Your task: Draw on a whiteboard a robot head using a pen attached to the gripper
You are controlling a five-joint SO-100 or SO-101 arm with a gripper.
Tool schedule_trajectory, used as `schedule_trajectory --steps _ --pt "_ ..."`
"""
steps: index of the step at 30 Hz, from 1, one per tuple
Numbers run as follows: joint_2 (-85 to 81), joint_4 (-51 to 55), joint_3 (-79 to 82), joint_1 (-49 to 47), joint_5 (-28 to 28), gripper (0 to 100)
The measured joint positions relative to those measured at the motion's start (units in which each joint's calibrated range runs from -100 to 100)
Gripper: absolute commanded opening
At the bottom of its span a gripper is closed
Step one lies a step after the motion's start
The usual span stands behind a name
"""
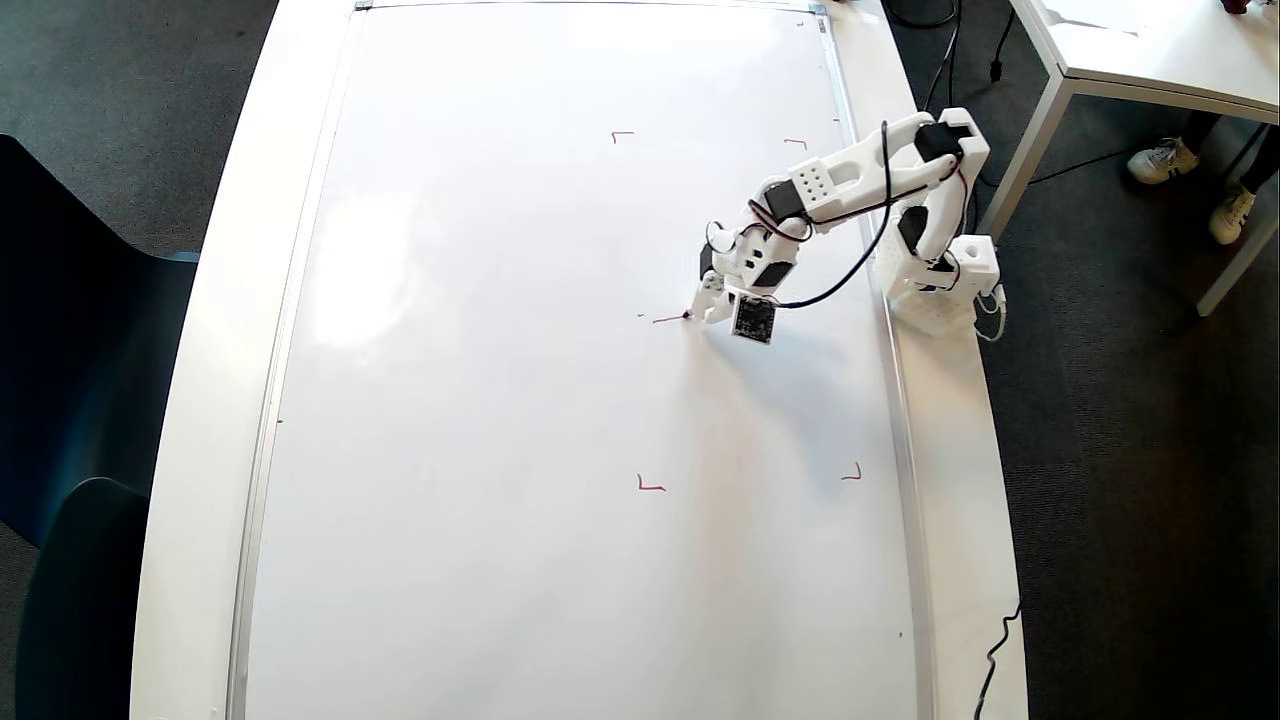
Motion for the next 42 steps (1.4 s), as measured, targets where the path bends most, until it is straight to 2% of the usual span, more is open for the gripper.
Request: schedule_trajectory --steps 34,42 --pt "-24.5 -0.1 25.0 0.3 3.6 1" --pt "-24.7 0.4 25.2 8.1 6.1 1"
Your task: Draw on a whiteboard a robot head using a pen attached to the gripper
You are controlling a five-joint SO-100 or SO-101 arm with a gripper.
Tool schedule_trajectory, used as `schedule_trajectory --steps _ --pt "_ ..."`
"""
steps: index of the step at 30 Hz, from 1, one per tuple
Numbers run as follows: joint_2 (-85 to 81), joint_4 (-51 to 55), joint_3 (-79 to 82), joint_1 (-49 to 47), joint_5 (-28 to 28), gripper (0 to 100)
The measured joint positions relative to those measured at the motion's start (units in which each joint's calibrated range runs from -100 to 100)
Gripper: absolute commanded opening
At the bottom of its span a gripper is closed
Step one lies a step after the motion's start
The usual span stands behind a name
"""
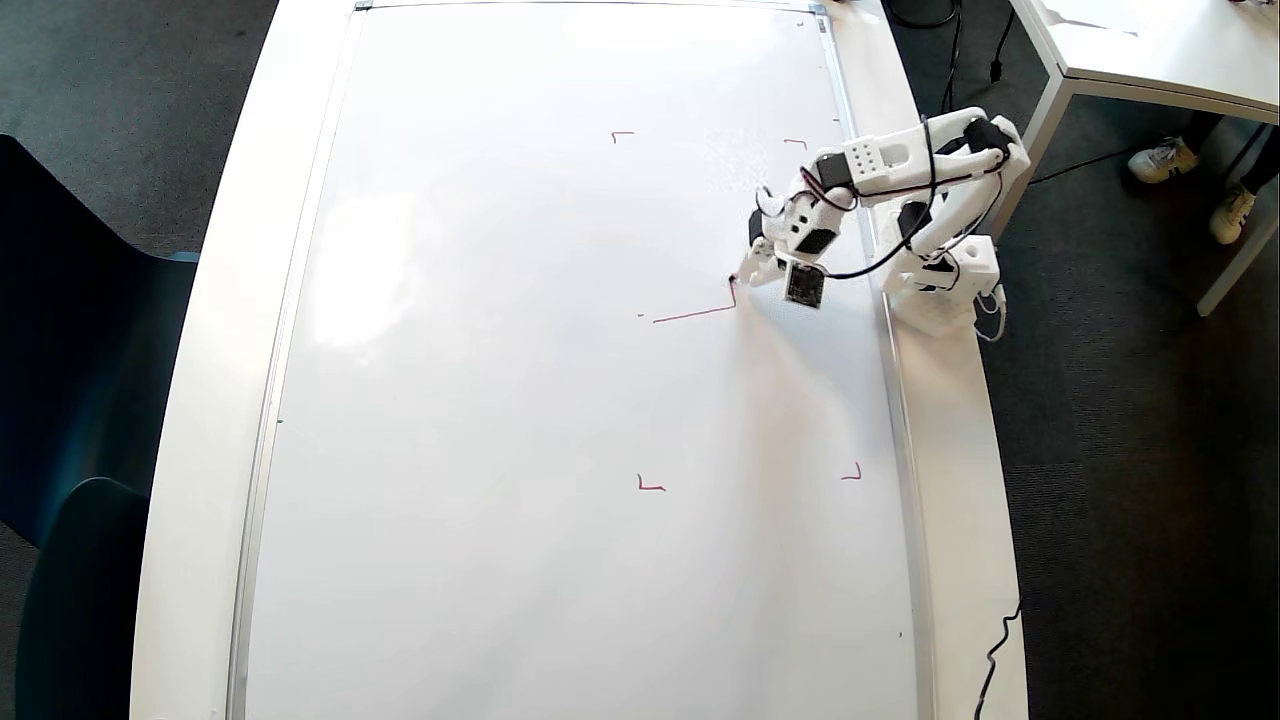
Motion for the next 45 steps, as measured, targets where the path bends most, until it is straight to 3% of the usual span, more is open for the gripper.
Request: schedule_trajectory --steps 25,45 --pt "0.3 0.1 0.0 17.8 2.6 1" --pt "17.5 -0.9 -16.9 28.3 4.2 1"
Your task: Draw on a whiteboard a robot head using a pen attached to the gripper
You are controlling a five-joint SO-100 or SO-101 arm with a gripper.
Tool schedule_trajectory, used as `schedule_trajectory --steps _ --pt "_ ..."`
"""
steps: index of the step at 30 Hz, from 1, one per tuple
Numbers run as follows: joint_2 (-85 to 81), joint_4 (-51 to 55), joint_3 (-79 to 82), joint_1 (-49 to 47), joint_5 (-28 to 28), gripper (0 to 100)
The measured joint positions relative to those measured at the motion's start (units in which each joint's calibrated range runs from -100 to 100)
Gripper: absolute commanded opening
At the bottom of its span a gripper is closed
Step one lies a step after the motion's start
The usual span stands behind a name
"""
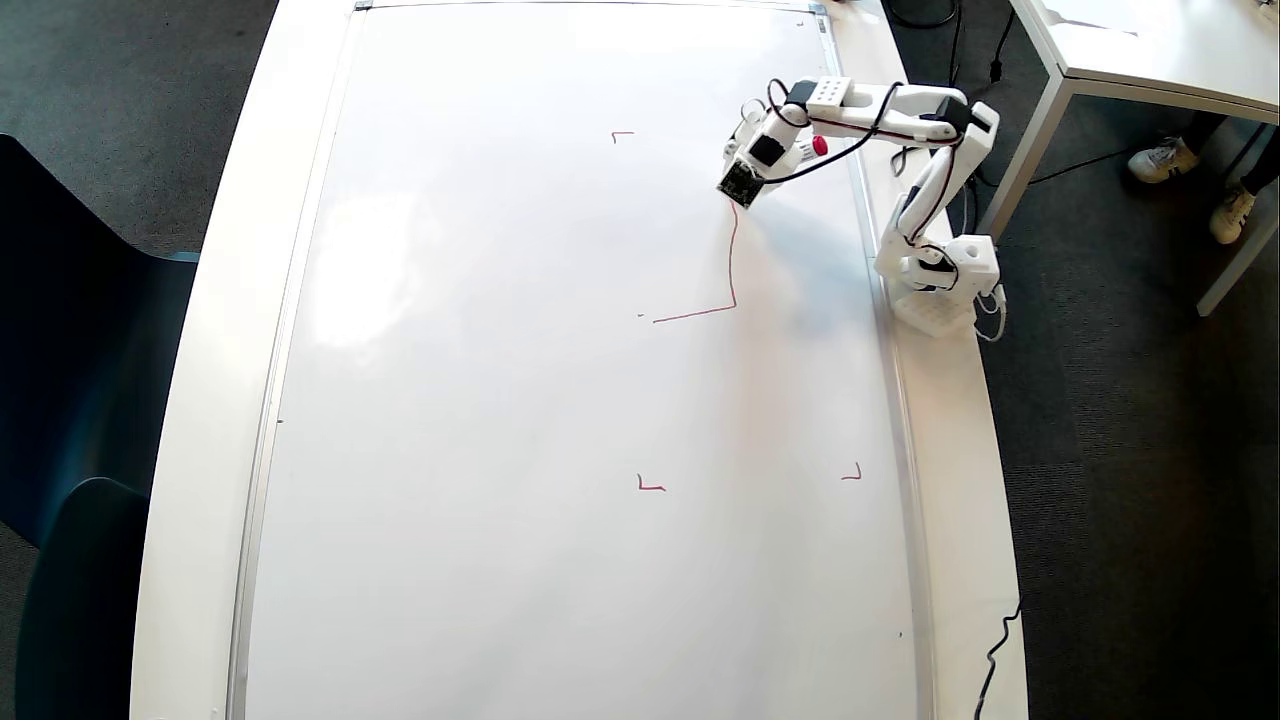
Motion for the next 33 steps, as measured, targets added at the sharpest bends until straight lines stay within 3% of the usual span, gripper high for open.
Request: schedule_trajectory --steps 33 --pt "20.3 -0.1 -25.7 -4.6 -1.3 1"
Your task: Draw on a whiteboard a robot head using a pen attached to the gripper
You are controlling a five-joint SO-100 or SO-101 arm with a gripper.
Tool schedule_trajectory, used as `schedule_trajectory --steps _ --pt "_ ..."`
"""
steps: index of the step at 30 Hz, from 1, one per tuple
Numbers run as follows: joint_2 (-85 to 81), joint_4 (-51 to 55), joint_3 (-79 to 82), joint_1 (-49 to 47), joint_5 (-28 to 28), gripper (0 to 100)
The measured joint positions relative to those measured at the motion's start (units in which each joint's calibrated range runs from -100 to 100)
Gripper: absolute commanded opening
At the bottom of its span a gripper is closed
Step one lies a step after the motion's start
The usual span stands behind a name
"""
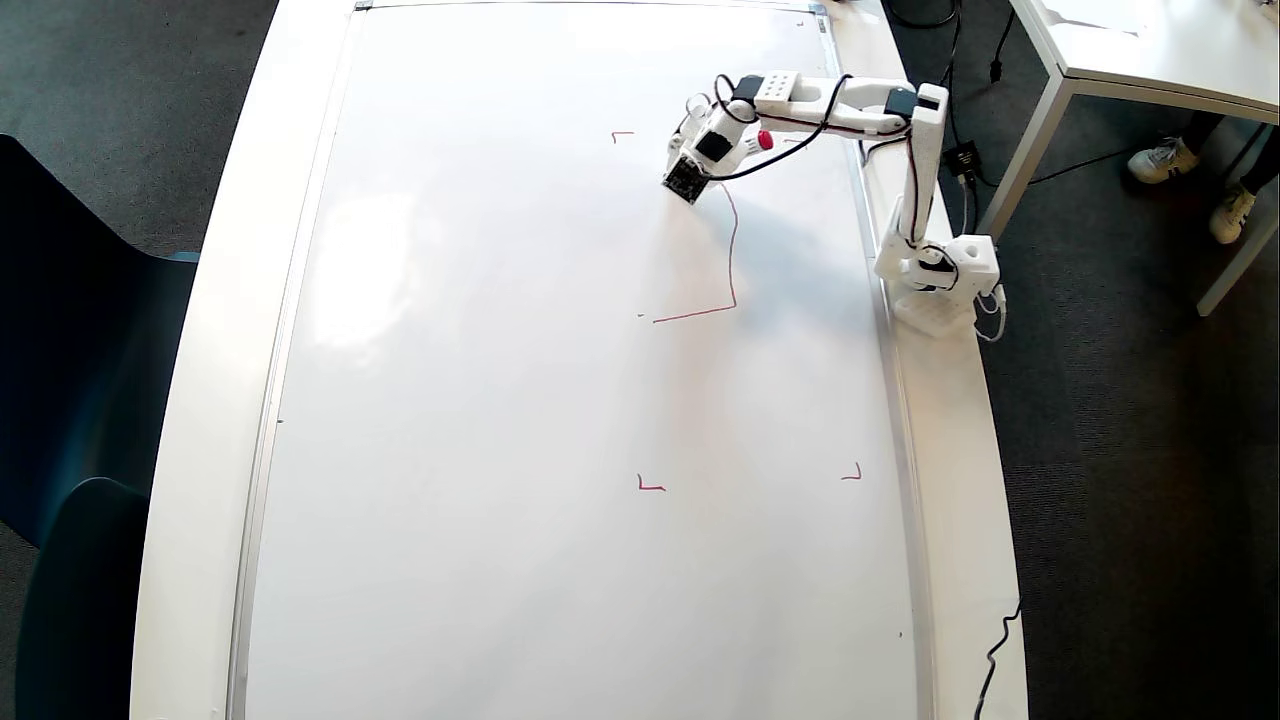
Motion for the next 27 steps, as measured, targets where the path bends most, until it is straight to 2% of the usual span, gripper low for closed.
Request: schedule_trajectory --steps 13,27 --pt "4.8 0.0 -7.0 -4.3 -0.5 1" --pt "4.9 0.0 -7.1 -10.8 -1.6 1"
